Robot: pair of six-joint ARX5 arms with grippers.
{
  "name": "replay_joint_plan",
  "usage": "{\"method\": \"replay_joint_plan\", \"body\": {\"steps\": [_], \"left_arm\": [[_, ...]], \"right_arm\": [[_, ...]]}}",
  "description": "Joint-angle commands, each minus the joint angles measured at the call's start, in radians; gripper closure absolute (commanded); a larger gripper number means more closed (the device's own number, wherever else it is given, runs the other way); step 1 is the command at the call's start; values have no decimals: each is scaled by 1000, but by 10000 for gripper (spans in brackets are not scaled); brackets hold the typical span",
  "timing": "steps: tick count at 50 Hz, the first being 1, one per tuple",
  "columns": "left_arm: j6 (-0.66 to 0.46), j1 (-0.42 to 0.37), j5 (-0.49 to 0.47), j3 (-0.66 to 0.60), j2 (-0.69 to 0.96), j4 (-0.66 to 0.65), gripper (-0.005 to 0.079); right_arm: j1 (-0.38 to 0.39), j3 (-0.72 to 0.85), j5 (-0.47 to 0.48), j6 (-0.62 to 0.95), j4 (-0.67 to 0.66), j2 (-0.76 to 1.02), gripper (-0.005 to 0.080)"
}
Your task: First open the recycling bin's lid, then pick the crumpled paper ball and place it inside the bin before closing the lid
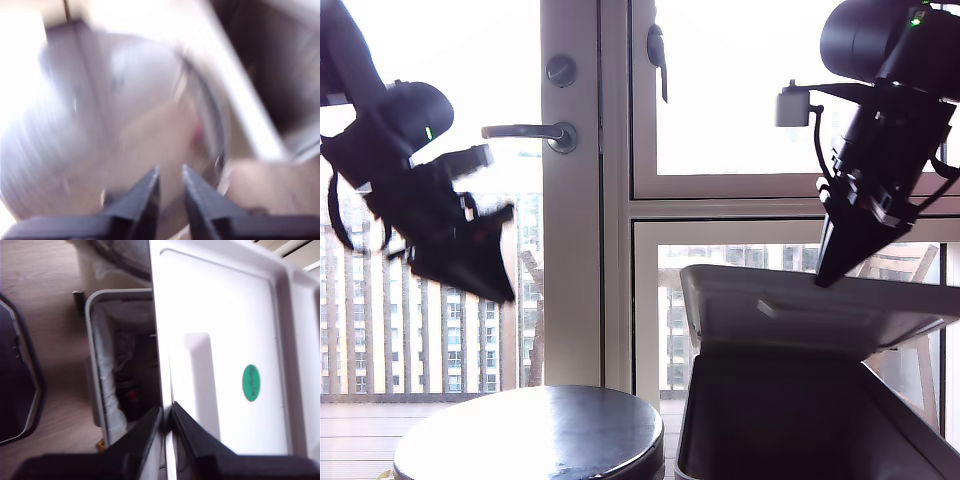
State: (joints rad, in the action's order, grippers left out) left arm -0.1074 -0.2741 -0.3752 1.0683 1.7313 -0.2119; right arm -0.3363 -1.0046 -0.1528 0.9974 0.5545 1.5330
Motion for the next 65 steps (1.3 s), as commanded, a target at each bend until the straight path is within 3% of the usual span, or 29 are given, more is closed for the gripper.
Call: {"method": "replay_joint_plan", "body": {"steps": [1,23,35,37,43,49,58,65], "left_arm": [[4,5,-21,0,-21,2,766],[6,6,-66,0,-82,0,766],[5,6,-66,0,-82,3,766],[4,6,-66,0,-82,3,766],[2,6,-66,0,-82,1,766],[1,9,-66,0,-83,-4,766],[2,14,-95,0,-102,-61,766],[-6,14,-115,0,-132,-155,766]], "right_arm": [[-4,8,-30,1,24,35,765],[-15,8,-31,31,19,233,761],[-17,8,-28,-33,2,240,486],[-17,8,-27,-57,5,239,474],[-17,8,-20,-97,16,235,523],[-17,7,-21,-141,42,227,777],[-17,4,-28,-318,41,193,764],[-17,-19,-29,-561,66,185,764]]}}
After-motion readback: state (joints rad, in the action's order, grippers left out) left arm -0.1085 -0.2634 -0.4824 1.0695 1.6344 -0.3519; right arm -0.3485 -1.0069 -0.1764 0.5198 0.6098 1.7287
